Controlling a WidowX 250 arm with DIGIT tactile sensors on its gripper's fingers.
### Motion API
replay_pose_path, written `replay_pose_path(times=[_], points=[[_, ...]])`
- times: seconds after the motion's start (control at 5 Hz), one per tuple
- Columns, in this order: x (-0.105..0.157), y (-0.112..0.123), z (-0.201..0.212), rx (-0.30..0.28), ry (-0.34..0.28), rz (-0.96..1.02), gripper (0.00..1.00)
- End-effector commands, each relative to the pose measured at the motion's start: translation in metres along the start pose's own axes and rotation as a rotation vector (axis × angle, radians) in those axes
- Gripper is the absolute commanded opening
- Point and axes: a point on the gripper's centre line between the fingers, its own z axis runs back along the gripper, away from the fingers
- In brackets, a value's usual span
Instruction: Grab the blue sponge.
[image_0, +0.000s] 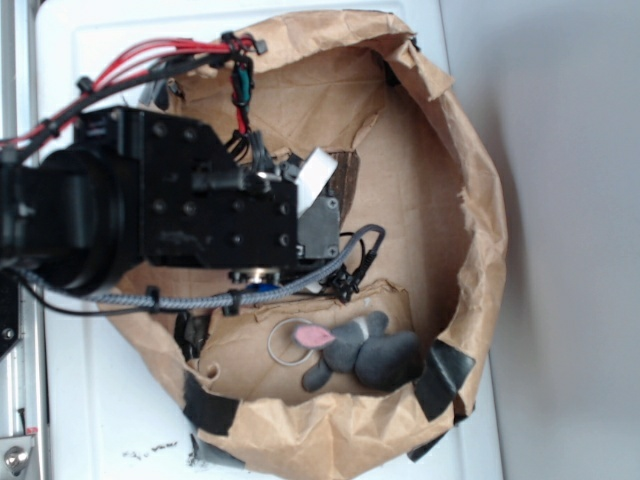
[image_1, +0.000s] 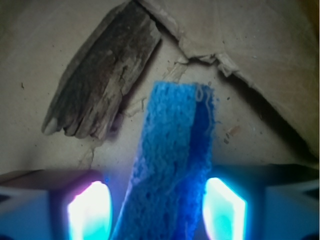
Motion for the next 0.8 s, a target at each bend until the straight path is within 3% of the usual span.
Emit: replay_pose_path(times=[0.0,0.2,0.4,0.6], points=[[0.01,0.005,0.014,-0.029,-0.03,0.014,0.0],[0.013,0.005,0.028,-0.059,-0.015,0.014,0.0],[0.016,0.003,0.06,-0.118,0.04,0.007,0.0],[0.014,0.005,0.097,-0.106,0.066,-0.033,0.0]])
